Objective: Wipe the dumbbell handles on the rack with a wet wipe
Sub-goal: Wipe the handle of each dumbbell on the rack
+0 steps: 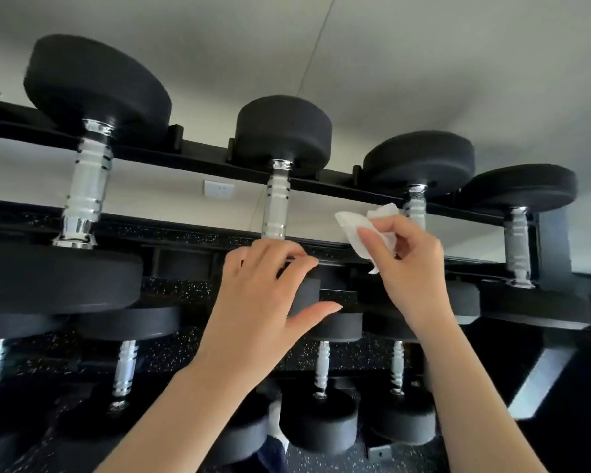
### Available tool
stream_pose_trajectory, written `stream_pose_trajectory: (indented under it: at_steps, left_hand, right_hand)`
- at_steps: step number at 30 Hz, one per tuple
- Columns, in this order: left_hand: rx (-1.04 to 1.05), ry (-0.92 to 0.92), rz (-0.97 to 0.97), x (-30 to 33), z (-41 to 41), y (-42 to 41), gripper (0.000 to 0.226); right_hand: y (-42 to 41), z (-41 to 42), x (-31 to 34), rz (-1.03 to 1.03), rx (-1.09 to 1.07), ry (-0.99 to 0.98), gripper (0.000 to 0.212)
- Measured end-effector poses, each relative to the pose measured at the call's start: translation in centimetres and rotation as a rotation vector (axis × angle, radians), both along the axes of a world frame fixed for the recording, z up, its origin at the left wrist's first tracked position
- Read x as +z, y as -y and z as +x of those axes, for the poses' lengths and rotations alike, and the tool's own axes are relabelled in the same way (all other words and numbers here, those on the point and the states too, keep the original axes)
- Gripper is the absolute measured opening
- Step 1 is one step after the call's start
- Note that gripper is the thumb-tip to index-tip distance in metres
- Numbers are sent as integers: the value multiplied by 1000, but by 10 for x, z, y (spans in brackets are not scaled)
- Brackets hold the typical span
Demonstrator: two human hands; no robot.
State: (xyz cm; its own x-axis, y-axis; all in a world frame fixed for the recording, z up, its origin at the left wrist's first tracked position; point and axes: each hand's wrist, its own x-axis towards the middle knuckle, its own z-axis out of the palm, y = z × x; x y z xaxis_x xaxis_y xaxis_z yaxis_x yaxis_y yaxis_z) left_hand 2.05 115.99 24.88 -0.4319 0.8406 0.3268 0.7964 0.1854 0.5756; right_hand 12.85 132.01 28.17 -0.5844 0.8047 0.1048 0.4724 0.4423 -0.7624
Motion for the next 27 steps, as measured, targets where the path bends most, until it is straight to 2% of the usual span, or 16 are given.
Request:
stream_pose_trajectory:
  at_steps: [5,11,15,18,22,27]
  left_hand:
    - [-78,-3,9,8,44,-49,52]
    - [-99,39,-95,2,100,-99,57]
    - [-67,102,-140,-1,112,-107,61]
    - [-39,119,-122,0,113,-104,60]
    - [-6,97,-117,6,116,-106,57]
    - [24,138,-113,5,121,-104,57]
  right_hand:
    - [-54,56,14,55,-84,9,6]
    - [-117,91,4,101,-63,95,3]
    - [-142,74,-9,88,8,68,6]
    - [-145,52,-16,115,23,-22,9]
    - [-145,28,-25,215,-87,-138,9]
    - [-147,20,-28,185,-119,-105,9]
